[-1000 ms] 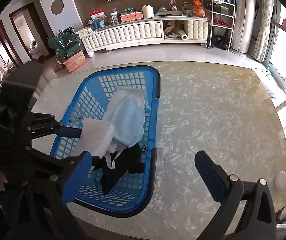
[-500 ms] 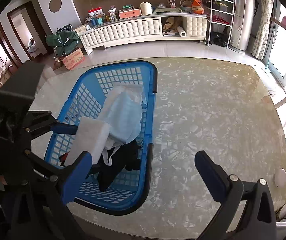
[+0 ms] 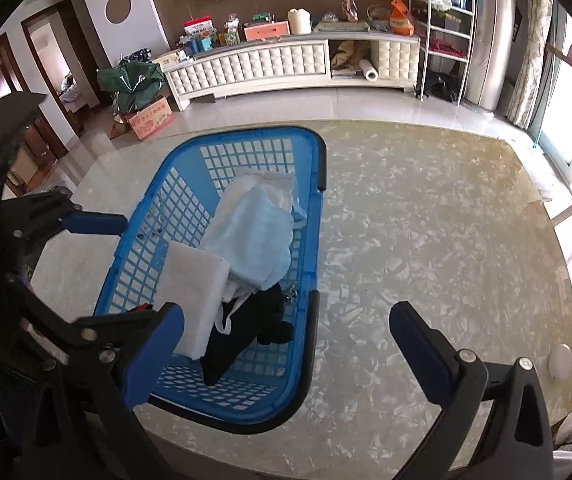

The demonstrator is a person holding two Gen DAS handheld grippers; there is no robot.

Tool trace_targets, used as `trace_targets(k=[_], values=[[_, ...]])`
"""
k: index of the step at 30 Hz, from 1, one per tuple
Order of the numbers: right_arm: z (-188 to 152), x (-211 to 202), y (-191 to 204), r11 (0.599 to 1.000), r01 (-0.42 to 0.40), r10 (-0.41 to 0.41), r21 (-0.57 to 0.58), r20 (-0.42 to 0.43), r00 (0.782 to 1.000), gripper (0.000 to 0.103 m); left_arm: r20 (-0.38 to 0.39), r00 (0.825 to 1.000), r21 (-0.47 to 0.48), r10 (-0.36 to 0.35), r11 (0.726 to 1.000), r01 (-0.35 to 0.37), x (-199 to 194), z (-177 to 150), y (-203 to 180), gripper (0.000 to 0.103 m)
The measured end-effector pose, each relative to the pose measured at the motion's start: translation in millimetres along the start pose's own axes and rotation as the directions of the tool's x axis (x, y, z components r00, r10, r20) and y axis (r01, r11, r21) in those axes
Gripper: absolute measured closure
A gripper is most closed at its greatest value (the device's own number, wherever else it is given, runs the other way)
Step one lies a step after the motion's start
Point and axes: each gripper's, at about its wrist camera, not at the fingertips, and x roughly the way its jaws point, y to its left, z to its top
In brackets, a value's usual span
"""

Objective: Organize soft objects
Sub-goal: 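Carry the white foam sheet over the basket and release it with the left tool, then move both tools away from the basket toward the grey felt pad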

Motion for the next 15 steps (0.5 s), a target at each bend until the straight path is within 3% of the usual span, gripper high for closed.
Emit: trace_targets(k=[4, 15], values=[[4.3, 1.1, 7.2, 1.0, 0.004, -0.004, -0.008, 0.011, 1.0, 0.0, 0.054, 0.998, -0.017, 0.01, 1.0, -0.009, -16.6, -12.1, 14.9, 0.0], [24.4, 8.4, 64.4, 0.998, -0.027, 0.029, -0.061, 0.024, 0.999, 0.0, 0.154, 0.986, -0.116, 0.064, 0.992, -0.046, -57.0, -57.2, 81.6, 0.0]])
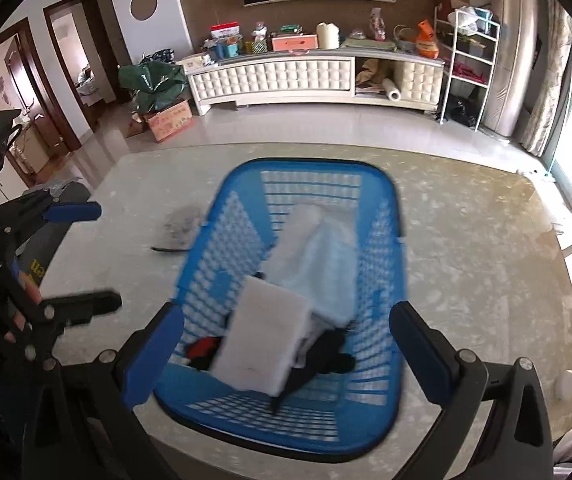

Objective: Organize soft objects
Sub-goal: 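Move both tools away from the basket toward the grey felt pad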

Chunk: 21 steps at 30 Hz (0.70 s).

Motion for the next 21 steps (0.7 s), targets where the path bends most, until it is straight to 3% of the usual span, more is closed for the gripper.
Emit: trace_targets(k=[3, 9, 21], values=[[4.8, 6.5, 13.6, 1.0, 0.0, 0.001, 0.005, -0.017, 1.0, 0.0, 0.022, 0.999, -0.032, 0.025, 0.999, -0.025, -8.1, -11.7, 30.2, 0.0], [22.5, 22.2, 43.6, 1.0, 0.008, -0.009, -0.022, -0.045, 0.999, 0.0, -0.004, 0.995, -0.102, 0.096, 0.99, -0.096, -8.9, -35.3, 76.2, 0.0], [51.4, 82.0, 105.0, 0.993, 0.007, -0.02, -0.121, -0.109, 0.994, 0.0, -0.032, 0.983, -0.247, 0.182, 0.951, -0.185, -17.1, -85.2, 151.2, 0.0]])
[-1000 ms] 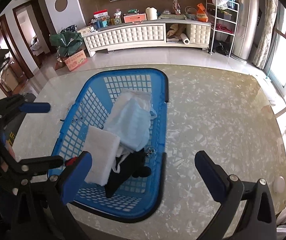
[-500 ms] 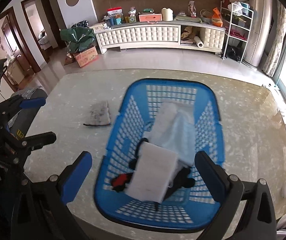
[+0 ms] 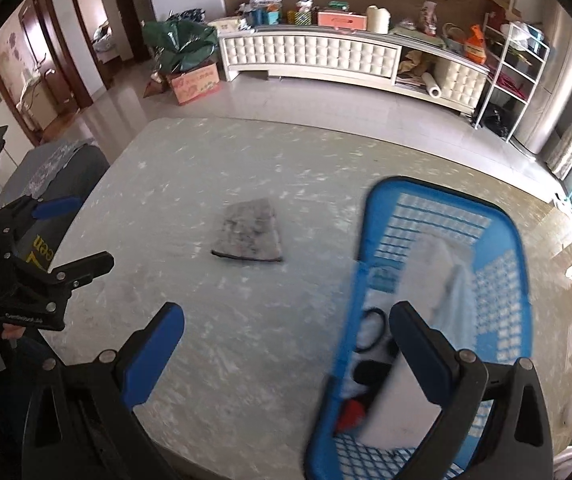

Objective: Organize soft objects
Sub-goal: 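Move both tools away from the basket toward the grey felt pad, then lower the right tool onto the grey felt pad and close it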

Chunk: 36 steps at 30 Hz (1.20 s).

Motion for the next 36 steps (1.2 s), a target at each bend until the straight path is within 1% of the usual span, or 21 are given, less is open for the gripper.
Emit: trace_targets(k=[2, 5, 7, 9, 13, 15, 18, 19, 21, 23, 25, 27, 33, 36], values=[[8.9, 12.9, 8.9, 1.0, -0.002, 0.001, -0.011, -0.017, 1.0, 0.0, 0.002, 1.0, -0.025, 0.009, 1.0, -0.009, 0.9, -2.4, 12.3, 0.0], [16.2, 25.5, 17.2, 1.0, -0.017, 0.016, -0.02, -0.04, 0.999, 0.0, 0.005, 0.999, -0.059, 0.053, 0.997, -0.052, 0.9, -8.2, 30.7, 0.0], [22.2, 36.2, 29.1, 0.999, -0.015, 0.013, -0.041, -0.057, 0.998, 0.0, 0.0, 0.999, -0.089, 0.049, 0.995, -0.049, 1.9, -9.9, 42.3, 0.0], [28.6, 47.9, 37.2, 0.998, -0.013, 0.009, -0.058, -0.076, 0.997, 0.0, 0.004, 1.0, -0.123, 0.02, 0.992, -0.02, 0.8, -10.5, 54.1, 0.0], [38.4, 67.4, 49.8, 0.998, -0.011, 0.003, -0.068, -0.106, 0.994, 0.0, 0.01, 0.999, -0.15, 0.046, 0.988, -0.044, 2.2, -12.3, 66.6, 0.0], [45.2, 81.2, 50.5, 0.998, 0.005, -0.013, -0.068, -0.126, 0.992, 0.0, -0.002, 0.998, -0.168, 0.06, 0.984, -0.06, 8.1, -12.6, 74.6, 0.0], [50.7, 100.7, 55.2, 0.998, 0.011, -0.021, -0.065, -0.153, 0.988, 0.0, -0.016, 0.998, -0.186, 0.064, 0.98, -0.066, 16.3, -13.7, 81.5, 0.0], [54.0, 109.6, 57.0, 0.997, 0.02, -0.031, -0.068, -0.162, 0.986, 0.0, -0.029, 0.997, -0.188, 0.076, 0.979, -0.08, 20.0, -14.0, 83.9, 0.0], [56.0, 122.4, 59.1, 0.997, 0.029, -0.041, -0.071, -0.177, 0.983, 0.0, -0.031, 0.996, -0.189, 0.083, 0.978, -0.087, 25.0, -15.5, 88.1, 0.0], [59.0, 137.4, 60.8, 0.997, 0.032, -0.045, -0.068, -0.199, 0.979, 0.0, -0.067, 0.994, -0.196, 0.091, 0.975, -0.102, 35.2, -16.2, 93.0, 0.0], [62.3, 150.8, 61.3, 0.998, 0.027, -0.04, -0.062, -0.224, 0.974, 0.0, -0.072, 0.993, -0.205, 0.091, 0.973, -0.104, 42.6, -17.0, 98.2, 0.0], [66.4, 165.3, 59.0, 0.998, 0.04, -0.051, -0.053, -0.249, 0.967, 0.0, -0.09, 0.991, -0.219, 0.101, 0.968, -0.119, 51.1, -17.3, 104.5, 0.0], [69.7, 198.2, 55.4, 0.998, 0.053, -0.062, -0.038, -0.307, 0.95, 0.0, -0.108, 0.991, -0.284, 0.076, 0.953, -0.104, 68.2, -16.5, 121.0, 0.0], [68.3, 208.9, 51.1, 0.998, 0.054, -0.055, -0.013, -0.319, 0.946, 0.003, -0.11, 0.991, -0.286, 0.075, 0.953, -0.103, 69.9, -16.1, 122.2, 0.0]])
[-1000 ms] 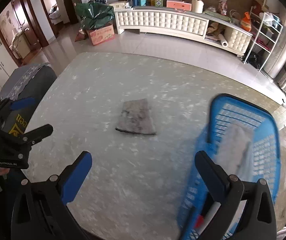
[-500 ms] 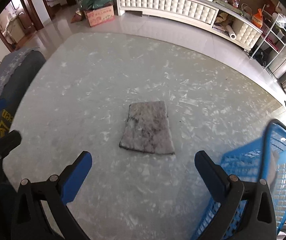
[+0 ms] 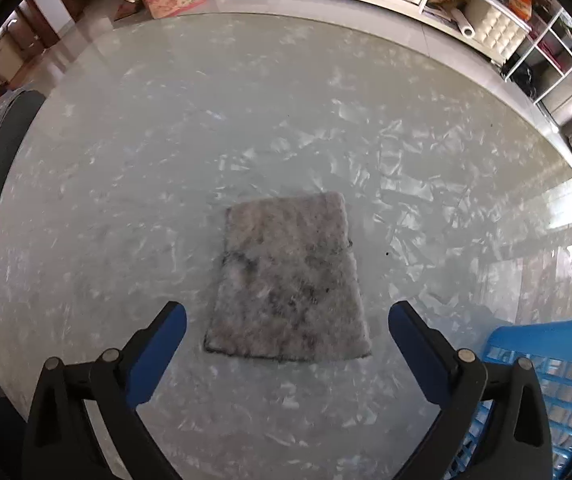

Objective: Organize soft objects
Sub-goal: 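Lower the right tool onto the grey felt pad and close it, then lift the grey felt pad and carry it over the basket with the right tool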

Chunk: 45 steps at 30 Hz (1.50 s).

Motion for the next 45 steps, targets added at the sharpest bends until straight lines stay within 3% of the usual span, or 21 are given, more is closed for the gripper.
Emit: trace_targets(k=[5, 9, 10, 11, 17, 23, 33, 45], values=[[-2.0, 16.3, -7.3, 0.999, -0.031, 0.032, 0.035, -0.033, 0.999, 0.017, 0.016, 1.0, 0.018, -0.008, 1.0, 0.007, -3.0, 1.3, -2.8, 0.0], [-5.7, 16.0, -2.2, 1.0, -0.017, 0.017, 0.0, 0.005, 1.0, 0.024, 0.018, 1.0, 0.035, -0.019, 0.999, 0.019, -3.6, 2.3, -7.5, 0.0], [-7.3, 14.0, -0.8, 1.0, -0.017, 0.018, -0.009, 0.017, 1.0, 0.033, 0.019, 1.0, 0.038, -0.022, 0.999, 0.021, -3.7, 2.2, -8.6, 0.0], [-8.6, 11.4, 1.8, 1.0, -0.014, 0.014, -0.019, 0.03, 0.999, 0.049, 0.02, 1.0, 0.043, -0.021, 0.999, 0.02, -3.7, 2.1, -9.8, 0.0], [-12.2, 4.7, 10.3, 0.999, -0.034, 0.035, -0.032, 0.039, 0.999, 0.088, 0.021, 1.0, 0.049, -0.019, 0.999, 0.017, -2.4, 2.5, -10.1, 0.0], [-19.8, -6.9, 8.3, 0.997, -0.07, 0.071, -0.023, 0.049, 0.996, 0.088, 0.034, 0.999, 0.046, -0.024, 0.999, 0.023, -6.5, 2.8, -8.6, 0.0], [-55.1, -75.4, 1.4, 0.991, -0.126, 0.13, -0.041, 0.13, 0.983, 0.088, 0.042, 0.998, 0.06, -0.047, 0.997, 0.044, -14.0, 2.5, -30.6, 0.0], [-100.1, -145.6, -49.0, 0.984, -0.17, 0.176, -0.044, 0.234, 0.956, 0.088, 0.097, 0.992, 0.147, -0.083, 0.987, 0.068, -70.3, -0.8, -92.9, 0.0]])
